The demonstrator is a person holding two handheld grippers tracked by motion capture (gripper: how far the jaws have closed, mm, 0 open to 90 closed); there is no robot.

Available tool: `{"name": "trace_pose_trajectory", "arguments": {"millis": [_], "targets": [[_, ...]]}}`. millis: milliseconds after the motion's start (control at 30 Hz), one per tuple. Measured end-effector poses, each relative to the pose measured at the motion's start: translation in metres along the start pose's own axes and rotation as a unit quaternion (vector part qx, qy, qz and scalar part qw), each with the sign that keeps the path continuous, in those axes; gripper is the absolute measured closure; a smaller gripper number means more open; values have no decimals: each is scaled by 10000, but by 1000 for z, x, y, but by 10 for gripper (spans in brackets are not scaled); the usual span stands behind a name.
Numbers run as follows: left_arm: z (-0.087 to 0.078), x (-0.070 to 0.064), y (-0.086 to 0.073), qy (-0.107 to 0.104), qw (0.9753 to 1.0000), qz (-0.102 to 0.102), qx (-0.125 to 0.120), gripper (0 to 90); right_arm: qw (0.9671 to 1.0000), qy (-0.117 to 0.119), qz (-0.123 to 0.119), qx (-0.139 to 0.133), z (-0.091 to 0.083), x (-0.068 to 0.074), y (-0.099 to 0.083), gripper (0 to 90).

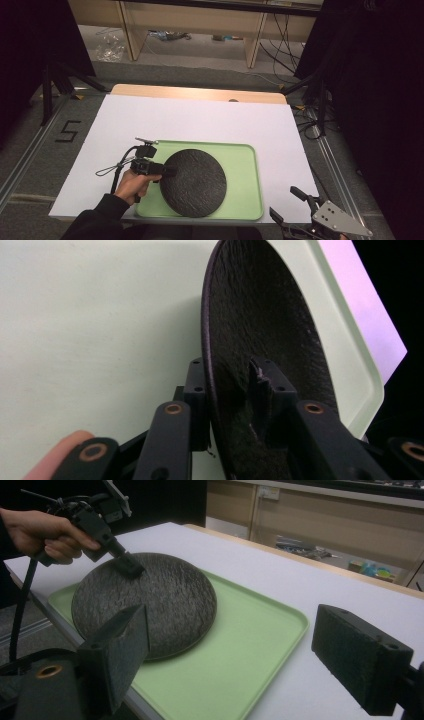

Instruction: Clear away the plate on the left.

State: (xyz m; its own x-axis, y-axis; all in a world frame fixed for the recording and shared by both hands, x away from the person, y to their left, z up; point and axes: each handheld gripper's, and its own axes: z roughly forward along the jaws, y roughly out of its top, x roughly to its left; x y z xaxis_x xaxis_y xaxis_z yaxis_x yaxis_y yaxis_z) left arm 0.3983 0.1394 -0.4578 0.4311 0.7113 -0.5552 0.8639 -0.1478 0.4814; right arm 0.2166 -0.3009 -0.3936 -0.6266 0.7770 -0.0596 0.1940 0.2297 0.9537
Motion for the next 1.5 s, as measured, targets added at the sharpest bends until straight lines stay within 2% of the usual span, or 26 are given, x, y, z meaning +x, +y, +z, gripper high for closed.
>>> {"name": "trace_pose_trajectory", "arguments": {"millis": [67, 100, 167, 200, 267, 300, 333, 400, 467, 500, 533, 600, 700, 800, 833, 1133, 1167, 1233, 1500], "targets": [[4, -1, -1, -13, 10000, -2, -12, 688, 9999, 28, 102, 72, -1, 1, 0, 165], [3, 0, -1, -29, 9999, 93, 95, 682, 9999, 29, 103, 72, -1, 1, 0, 165], [4, -1, -1, -14, 9999, 80, 91, 678, 9999, 29, 102, 71, -1, 1, 0, 165], [5, -2, -1, -4, 10000, -1, 33, 675, 9999, 31, 101, 71, -1, 1, 0, 165], [5, -1, -1, 45, 9999, 39, 96, 664, 9999, 34, 101, 68, -1, 1, 0, 165], [5, -1, -1, 85, 9997, 104, 209, 657, 9999, 46, 109, 68, -1, 1, 0, 165], [6, -1, -1, 134, 9997, 51, 187, 644, 9999, 56, 116, 64, -1, 1, 0, 165], [4, 0, -2, 218, 9990, 202, 342, 627, 9999, 52, 103, 80, -1, 1, 0, 165], [4, -1, -2, 532, 9969, 361, 463, 608, 9999, 56, 92, 77, -1, 1, 0, 165], [3, 0, -3, 685, 9944, 508, 628, 597, 9999, 58, 91, 74, -1, 1, 0, 165], [4, 0, -4, 705, 9942, 482, 650, 583, 9999, 61, 90, 75, -1, 1, 0, 165], [4, 2, -5, 669, 9944, 437, 694, 578, 9998, 81, 70, 149, -2, 1, 0, 165], [4, 0, -5, 716, 9937, 473, 718, 575, 9999, 50, -19, 95, -1, 0, 0, 165], [5, 0, -6, 734, 9937, 428, 733, 569, 9999, 80, 8, 113, -1, 1, 0, 165], [6, 0, -6, 718, 9933, 474, 776, 565, 9998, 140, 115, 11, 1, 2, -1, 166], [16, -7, -8, 718, 9928, 473, 835, 556, 9998, 145, 109, 22, 1, 2, -1, 166], [16, -8, -8, 694, 9926, 471, 878, 555, 9999, 95, -7, -45, 2, 1, -1, 165], [18, -9, -8, 700, 9925, 515, 857, 553, 9998, 147, 109, 16, 1, 2, -1, 166], [19, -10, -8, 698, 9920, 569, 880, 549, 9998, 149, 108, 22, 1, 2, -1, 166]]}}
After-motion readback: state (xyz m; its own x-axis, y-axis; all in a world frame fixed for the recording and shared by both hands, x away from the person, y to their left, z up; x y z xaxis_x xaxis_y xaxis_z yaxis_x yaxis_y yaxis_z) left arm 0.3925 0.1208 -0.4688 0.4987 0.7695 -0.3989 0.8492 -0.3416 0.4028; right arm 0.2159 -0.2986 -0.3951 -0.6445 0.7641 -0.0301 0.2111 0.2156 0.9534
